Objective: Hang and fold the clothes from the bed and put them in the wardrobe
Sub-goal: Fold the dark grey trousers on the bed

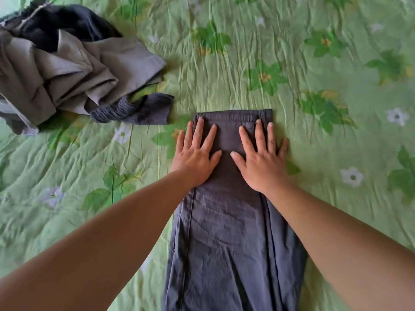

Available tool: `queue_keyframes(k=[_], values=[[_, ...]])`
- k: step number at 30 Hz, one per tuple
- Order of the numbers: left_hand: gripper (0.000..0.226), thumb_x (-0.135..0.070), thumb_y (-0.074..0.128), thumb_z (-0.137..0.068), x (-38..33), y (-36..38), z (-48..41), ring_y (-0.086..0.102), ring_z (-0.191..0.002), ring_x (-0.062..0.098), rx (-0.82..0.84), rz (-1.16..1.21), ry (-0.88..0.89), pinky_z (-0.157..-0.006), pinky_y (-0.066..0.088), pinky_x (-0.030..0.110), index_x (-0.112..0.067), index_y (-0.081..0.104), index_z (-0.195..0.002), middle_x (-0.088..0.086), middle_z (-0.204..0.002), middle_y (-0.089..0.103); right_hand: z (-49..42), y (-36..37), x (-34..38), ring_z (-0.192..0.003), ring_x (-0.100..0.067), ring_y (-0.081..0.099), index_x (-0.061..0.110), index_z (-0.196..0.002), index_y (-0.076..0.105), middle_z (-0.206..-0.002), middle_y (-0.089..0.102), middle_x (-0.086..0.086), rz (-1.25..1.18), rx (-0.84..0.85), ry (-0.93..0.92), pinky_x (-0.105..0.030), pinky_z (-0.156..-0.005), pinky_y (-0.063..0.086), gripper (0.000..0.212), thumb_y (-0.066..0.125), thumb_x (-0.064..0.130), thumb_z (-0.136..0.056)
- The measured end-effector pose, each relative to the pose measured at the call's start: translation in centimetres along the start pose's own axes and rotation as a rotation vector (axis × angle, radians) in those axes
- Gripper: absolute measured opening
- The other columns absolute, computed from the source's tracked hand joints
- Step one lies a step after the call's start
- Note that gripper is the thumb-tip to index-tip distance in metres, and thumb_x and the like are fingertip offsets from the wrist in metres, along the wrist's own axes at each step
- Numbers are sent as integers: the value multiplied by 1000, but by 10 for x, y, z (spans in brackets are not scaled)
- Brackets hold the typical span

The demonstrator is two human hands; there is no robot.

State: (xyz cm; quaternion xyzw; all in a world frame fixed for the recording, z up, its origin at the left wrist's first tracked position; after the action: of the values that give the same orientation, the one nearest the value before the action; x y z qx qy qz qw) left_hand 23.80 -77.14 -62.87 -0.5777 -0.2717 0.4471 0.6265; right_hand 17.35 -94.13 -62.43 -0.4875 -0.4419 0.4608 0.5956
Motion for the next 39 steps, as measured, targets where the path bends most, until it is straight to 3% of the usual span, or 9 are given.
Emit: queue_keyframes(k=[7, 12, 21, 24, 26, 28, 30, 34, 39], values=[[69, -61, 21, -101, 1, -4, 8, -15, -153, 28, -71, 8, -3, -124, -1, 48, -30, 0, -160, 5, -167, -15, 0, 3, -2, -155, -33, -11, 37, -160, 7, -170, -4, -7, -44, -6, -7, -72, -116, 7, 73, 13, 72, -97], [70, -62, 26, -100, 6, 4, 96, -16, -153, 18, -26, 214, -18, -125, -1, 39, -36, -2, -159, -1, -166, -18, 82, -3, -1, -155, -33, 8, 21, -156, 34, -168, 12, -13, -168, -66, -85, -67, -116, 22, 72, 31, 64, -99], [72, -66, 19, -98, 25, 24, 180, -18, -152, 18, 98, 88, -88, -123, -7, 34, -41, -17, -155, 2, -167, -13, 178, 17, -32, -154, -36, 11, 27, -162, 17, -168, 8, -16, -44, 80, -50, -60, -121, 17, 73, 30, 63, -100], [73, -58, 33, -100, 18, 16, 184, -9, -154, 23, 91, 182, -170, -124, 1, 38, -38, -9, -157, 5, -168, -8, 184, -7, -38, -136, -44, 42, 12, -152, 43, -151, 41, -27, -364, -113, 186, -51, -111, 35, 59, 57, 37, -100], [76, -57, 39, -99, 9, 14, 199, -6, -154, 25, 85, 268, -208, -124, 7, 42, -43, -9, -156, 4, -167, -8, 204, -13, -62, -120, -42, 53, 5, -139, 56, -130, 57, -26, -596, -229, 506, -44, -102, 41, 40, 53, 19, -102], [76, -61, 40, -97, -3, 18, 217, -6, -154, 25, 121, 267, -178, -124, 9, 43, -47, -8, -155, 4, -167, -8, 229, 2, -82, -114, -38, 59, 7, -127, 65, -124, 65, -20, -772, -136, 797, -37, -94, 44, 34, 44, 8, -100], [76, -64, 38, -96, -6, 25, 229, -6, -154, 24, 159, 222, -168, -125, 7, 42, -44, -6, -156, 7, -167, -7, 245, 16, -85, -104, -33, 64, 12, -121, 68, -119, 70, -13, -924, -38, 895, -36, -86, 49, 39, 43, 1, -93], [77, -64, 40, -96, -5, 25, 233, -3, -154, 25, 144, 225, -180, -124, 9, 41, -41, 0, -158, 8, -167, -3, 247, 16, -74, -86, -19, 66, 34, -118, 60, -109, 72, -1, -998, 98, 711, -31, -69, 51, 50, 53, -2, -84], [77, -64, 37, -97, -4, 28, 232, -4, -154, 26, 157, 202, -161, -124, 7, 42, -40, -3, -158, 10, -167, -4, 236, 3, -70, -107, -20, 61, 32, -135, 52, -123, 65, 1, -782, 40, 463, -33, -91, 49, 54, 63, 11, -86]])
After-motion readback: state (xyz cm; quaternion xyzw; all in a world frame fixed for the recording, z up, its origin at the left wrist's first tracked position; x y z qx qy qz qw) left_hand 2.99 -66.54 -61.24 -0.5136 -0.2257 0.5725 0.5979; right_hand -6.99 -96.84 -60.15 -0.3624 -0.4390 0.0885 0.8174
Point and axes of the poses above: each hand's wrist, its own z-axis away from the middle knuckle, its own y-axis out of the palm, x = y × z, the point moved 7 cm from there along -z, towards the middle knuckle
